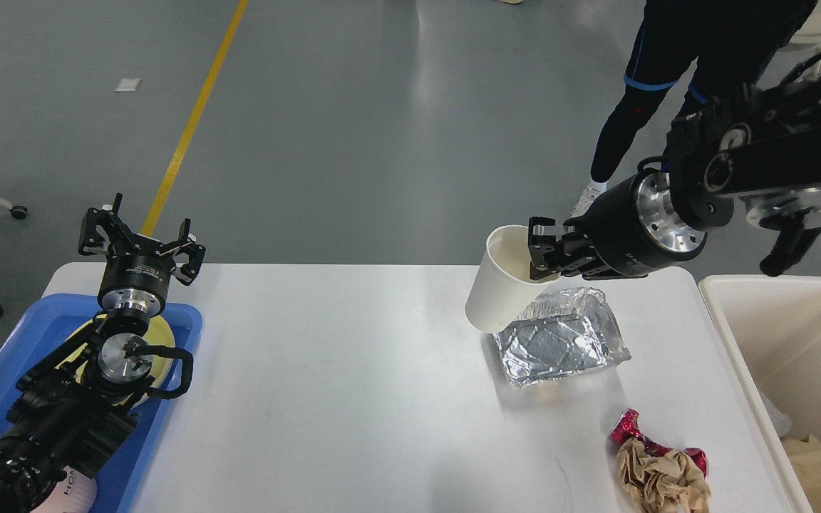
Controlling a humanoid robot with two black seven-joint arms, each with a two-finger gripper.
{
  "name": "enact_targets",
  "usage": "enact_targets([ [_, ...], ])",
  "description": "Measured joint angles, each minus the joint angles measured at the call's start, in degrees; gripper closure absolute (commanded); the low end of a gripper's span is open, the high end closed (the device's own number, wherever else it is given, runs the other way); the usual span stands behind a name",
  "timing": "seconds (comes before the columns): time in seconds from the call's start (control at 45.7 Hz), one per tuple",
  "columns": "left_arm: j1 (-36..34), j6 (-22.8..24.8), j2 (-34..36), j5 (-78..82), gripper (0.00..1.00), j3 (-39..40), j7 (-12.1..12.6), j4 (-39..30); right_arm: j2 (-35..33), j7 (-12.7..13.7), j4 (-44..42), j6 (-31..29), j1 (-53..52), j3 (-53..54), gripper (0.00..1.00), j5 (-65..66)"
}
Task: Tidy desktop
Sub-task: 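Carry the paper cup over the white bin and release it, then raise the right gripper out of the bin and swing it back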
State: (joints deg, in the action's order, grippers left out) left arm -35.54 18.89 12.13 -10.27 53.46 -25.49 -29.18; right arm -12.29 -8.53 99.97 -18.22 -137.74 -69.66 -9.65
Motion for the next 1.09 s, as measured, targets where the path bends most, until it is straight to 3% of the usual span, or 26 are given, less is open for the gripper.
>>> enact_targets([
  [0.175, -0.01, 0.04, 0.02, 0.01, 0.0, 0.07, 0.0, 0.01, -0.74, 0.17, -2.92, 0.58, 3.38, -6.72, 1.0, 2.69],
  [0.416, -0.06, 0.07, 0.0, -0.01, 0.0, 0.08, 0.0, 0.03, -9.77, 0.19, -26.56, 14.84, 34.02, -20.84, 1.0, 4.43],
  [0.656, -0.07, 0.02, -0.01, -0.05, 0.0, -0.02, 0.0, 0.01, -18.13, 0.59, -50.27, 23.8, 63.42, -17.04, 1.0, 2.63],
  [0.678, -0.07, 0.02, -0.01, -0.05, 0.0, -0.02, 0.0, 0.01, -18.23, 0.59, -51.95, 25.01, 65.94, -16.11, 0.96, 2.2],
  [0.7, -0.07, 0.02, -0.01, -0.05, 0.0, -0.02, 0.0, 0.01, -18.29, 0.58, -53.72, 26.17, 68.43, -15.13, 0.68, 1.65],
  [0.722, -0.07, 0.02, -0.01, -0.05, 0.0, -0.02, 0.0, 0.01, -18.32, 0.6, -55.98, 27.42, 71.41, -13.96, 0.17, 0.83],
  [0.744, -0.07, 0.02, -0.01, -0.05, 0.0, -0.02, 0.0, 0.01, -18.33, 0.64, -58.03, 28.25, 73.8, -12.99, 0.0, 0.07],
  [0.765, -0.07, 0.02, -0.01, -0.05, 0.0, -0.02, 0.0, 0.01, -18.34, 0.68, -60.31, 28.87, 76.3, -11.98, 0.05, -0.8],
  [0.787, -0.07, 0.02, -0.01, -0.05, 0.0, -0.02, 0.0, 0.01, -18.34, 0.71, -63.35, 29.4, 79.33, -10.71, 0.0, -1.94],
  [0.94, -0.07, 0.02, 0.0, -0.05, 0.0, 0.0, 0.0, 0.01, -16.03, 0.87, -84.26, 28.99, 96.99, -2.19, 0.0, -7.21],
  [1.094, -0.07, 0.02, 0.0, -0.04, 0.0, 0.0, 0.0, 0.0, -13.56, 0.89, -91.22, 27.74, 102.51, 3.59, 0.0, -7.8],
])
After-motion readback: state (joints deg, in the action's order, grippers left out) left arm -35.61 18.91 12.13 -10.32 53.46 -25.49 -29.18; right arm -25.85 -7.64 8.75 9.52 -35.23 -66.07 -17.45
